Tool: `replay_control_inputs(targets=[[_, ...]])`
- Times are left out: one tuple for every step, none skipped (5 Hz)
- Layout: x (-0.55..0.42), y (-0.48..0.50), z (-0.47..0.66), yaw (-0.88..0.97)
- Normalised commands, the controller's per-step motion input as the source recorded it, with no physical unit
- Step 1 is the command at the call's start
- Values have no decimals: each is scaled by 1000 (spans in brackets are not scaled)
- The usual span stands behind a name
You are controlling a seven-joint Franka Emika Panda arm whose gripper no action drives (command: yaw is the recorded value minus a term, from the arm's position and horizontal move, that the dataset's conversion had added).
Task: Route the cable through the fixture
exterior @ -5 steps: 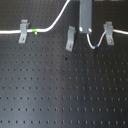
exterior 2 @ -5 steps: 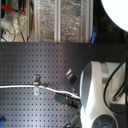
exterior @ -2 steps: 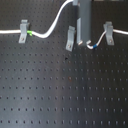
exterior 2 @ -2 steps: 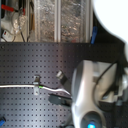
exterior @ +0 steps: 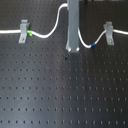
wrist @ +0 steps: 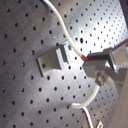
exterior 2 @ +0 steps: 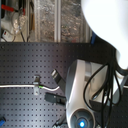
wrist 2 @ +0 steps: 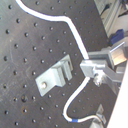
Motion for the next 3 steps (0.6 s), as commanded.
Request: replay_control_inputs(targets=[[4,3,229,0],[-270,105,572,0],[-328,88,598,0]])
